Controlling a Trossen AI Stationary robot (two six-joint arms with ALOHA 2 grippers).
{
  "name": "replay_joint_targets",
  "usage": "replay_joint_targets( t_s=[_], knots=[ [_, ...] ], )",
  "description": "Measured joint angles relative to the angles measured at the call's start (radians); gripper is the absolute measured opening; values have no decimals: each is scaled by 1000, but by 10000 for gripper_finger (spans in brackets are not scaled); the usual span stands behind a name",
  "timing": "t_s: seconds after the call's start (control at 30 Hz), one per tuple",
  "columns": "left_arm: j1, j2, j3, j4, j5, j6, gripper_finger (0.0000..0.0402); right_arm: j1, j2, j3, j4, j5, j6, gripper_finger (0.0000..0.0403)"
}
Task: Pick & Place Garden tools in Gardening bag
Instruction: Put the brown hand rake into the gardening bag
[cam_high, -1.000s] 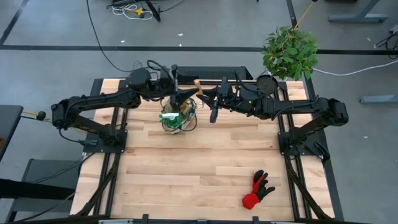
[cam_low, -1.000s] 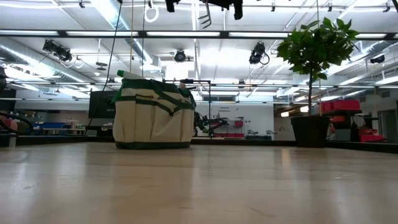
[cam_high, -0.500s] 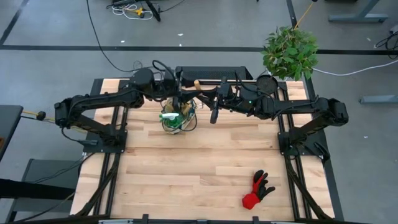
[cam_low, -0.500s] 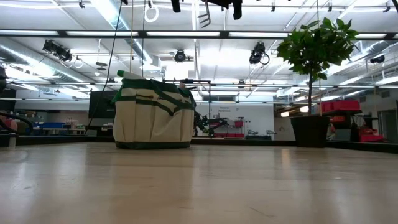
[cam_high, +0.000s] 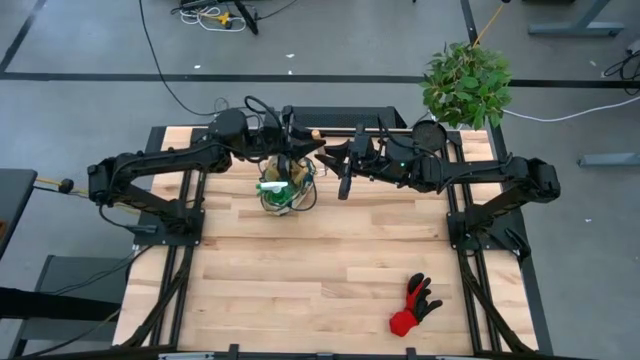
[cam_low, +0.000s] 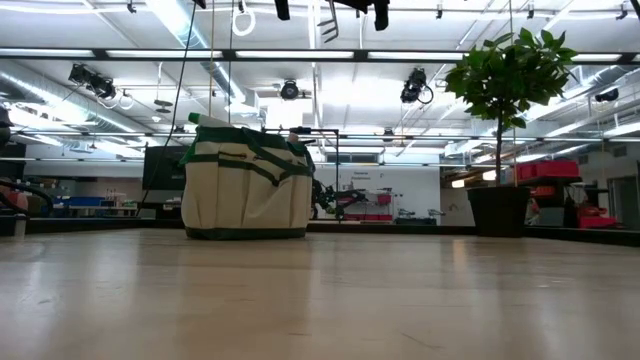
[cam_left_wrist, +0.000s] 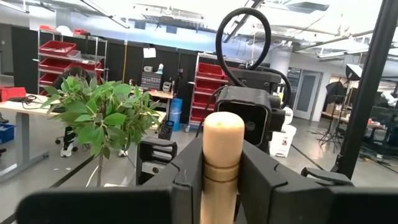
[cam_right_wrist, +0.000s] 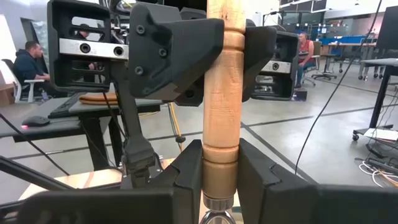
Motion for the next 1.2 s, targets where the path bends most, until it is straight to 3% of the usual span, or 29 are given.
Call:
replay_joint_targets(
  t_s=[0.37,0.9,1.2],
  knots=[
    [0,0,0,-18,2,-9,78,0,0,0,-5,0,15,76],
    [43,-31,-2,-64,71,-21,78,-1,-17,0,29,40,-3,225],
    [97,-110,-2,-225,74,17,78,-1,-68,0,-66,42,-4,230]
  ],
)
